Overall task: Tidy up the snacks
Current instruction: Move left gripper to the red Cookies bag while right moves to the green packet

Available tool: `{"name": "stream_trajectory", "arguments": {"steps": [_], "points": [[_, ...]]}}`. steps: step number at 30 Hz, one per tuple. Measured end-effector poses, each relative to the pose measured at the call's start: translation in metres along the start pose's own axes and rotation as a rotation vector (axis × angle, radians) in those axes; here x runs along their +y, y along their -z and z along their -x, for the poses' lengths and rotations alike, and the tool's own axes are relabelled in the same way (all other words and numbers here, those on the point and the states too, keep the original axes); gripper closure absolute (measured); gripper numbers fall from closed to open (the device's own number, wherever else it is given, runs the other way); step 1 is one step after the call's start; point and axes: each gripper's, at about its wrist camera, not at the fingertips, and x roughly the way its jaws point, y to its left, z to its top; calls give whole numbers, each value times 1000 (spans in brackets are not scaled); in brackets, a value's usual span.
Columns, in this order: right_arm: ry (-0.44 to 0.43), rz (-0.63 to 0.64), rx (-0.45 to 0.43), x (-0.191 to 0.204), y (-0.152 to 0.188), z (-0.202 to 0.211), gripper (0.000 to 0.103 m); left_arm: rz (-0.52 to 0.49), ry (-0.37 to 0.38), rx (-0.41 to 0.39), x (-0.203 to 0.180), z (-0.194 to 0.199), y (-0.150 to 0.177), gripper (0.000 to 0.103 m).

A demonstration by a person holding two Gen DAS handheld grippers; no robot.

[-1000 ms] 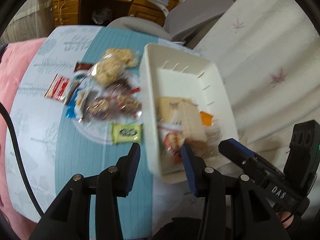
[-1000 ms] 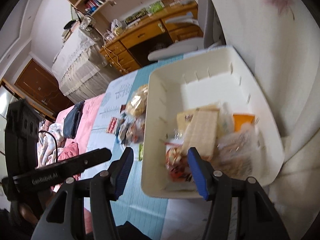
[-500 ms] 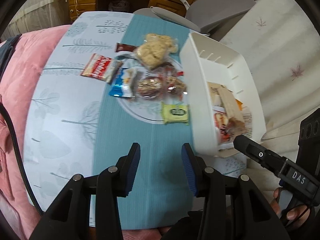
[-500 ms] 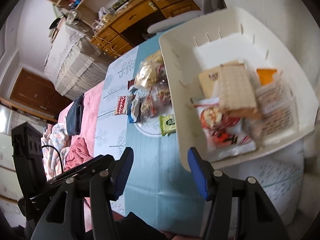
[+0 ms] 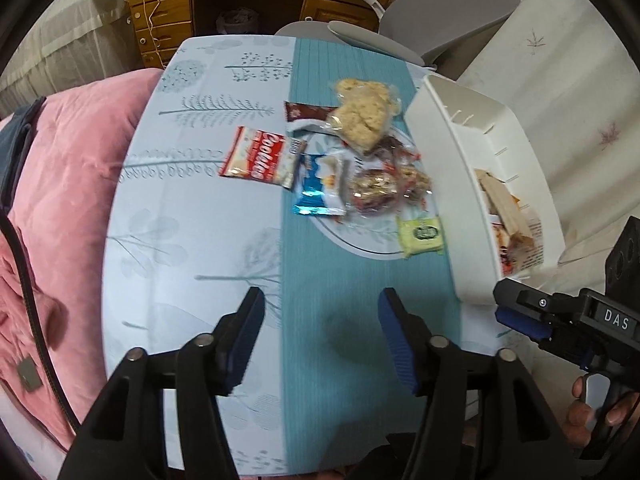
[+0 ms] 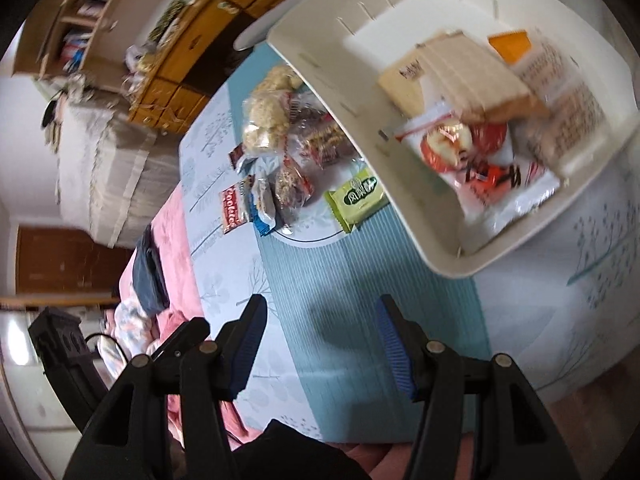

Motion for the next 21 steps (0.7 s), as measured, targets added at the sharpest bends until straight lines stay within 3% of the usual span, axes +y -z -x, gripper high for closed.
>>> {"name": "stream_trajectory", "arguments": {"steps": [9, 21], "points": [[37, -174, -38, 8, 3, -26, 46, -38, -13, 3, 38, -15, -40, 27], [149, -398, -137, 3, 1, -60, 46, -90, -18, 55, 58, -71, -91, 23]]}}
